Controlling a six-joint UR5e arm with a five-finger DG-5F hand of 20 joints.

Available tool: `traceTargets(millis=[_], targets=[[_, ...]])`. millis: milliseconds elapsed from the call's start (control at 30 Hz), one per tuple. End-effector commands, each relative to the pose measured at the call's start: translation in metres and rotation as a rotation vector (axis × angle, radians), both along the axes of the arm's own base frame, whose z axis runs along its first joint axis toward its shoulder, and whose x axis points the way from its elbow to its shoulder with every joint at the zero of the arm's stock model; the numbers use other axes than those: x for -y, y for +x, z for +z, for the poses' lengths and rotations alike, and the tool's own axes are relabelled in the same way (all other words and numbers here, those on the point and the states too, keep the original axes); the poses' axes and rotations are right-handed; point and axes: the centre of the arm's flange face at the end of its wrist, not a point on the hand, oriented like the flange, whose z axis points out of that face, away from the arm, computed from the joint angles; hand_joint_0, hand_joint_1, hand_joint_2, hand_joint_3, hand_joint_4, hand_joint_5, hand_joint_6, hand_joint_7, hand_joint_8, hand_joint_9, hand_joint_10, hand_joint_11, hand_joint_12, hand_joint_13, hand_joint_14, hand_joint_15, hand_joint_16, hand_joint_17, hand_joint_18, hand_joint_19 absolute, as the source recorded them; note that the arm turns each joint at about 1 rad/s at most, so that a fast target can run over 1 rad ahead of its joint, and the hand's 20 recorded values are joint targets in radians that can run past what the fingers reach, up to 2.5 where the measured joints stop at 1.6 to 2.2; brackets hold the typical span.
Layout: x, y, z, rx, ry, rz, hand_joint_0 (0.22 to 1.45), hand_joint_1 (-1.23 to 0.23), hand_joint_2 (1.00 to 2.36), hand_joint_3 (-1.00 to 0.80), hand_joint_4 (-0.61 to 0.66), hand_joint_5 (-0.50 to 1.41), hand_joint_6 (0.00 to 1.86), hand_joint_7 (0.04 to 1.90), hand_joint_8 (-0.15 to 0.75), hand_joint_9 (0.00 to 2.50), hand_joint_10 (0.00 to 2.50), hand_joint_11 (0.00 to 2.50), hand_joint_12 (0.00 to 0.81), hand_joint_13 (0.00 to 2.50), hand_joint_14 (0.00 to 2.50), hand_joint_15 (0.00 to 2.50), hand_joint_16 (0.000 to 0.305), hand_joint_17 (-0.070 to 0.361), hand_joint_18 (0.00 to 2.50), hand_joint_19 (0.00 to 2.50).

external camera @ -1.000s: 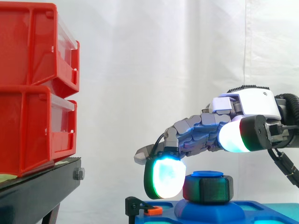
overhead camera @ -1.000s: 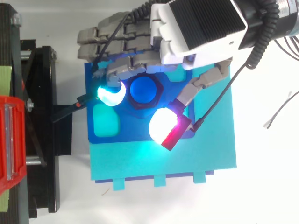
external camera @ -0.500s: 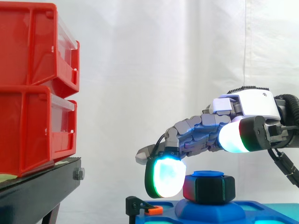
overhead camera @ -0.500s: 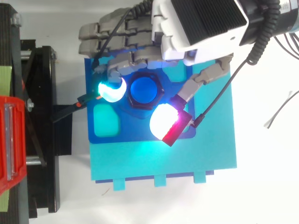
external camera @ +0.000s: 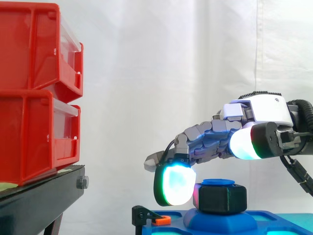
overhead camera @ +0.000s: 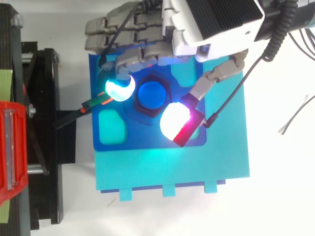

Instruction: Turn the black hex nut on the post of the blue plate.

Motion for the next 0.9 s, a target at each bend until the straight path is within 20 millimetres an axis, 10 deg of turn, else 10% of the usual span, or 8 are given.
traceTargets(millis=[0, 867], targets=[[0.003, -0.001, 0.000, -0.001, 0.000, -0.001, 0.49, -0.24, 1.00, -0.50, 0.31, -0.19, 0.50, 1.00, 0.263, 0.24, 0.00, 0.00, 0.367, 0.25, 0.00, 0.10, 0.051, 0.116, 0.21, 0.31], [0.008, 0.002, 0.010, 0.027, 0.002, 0.007, 0.49, -0.24, 1.00, -0.50, 0.31, -0.20, 0.50, 0.99, 0.260, 0.24, 0.00, 0.00, 0.367, 0.25, 0.00, 0.11, 0.051, 0.116, 0.21, 0.32]])
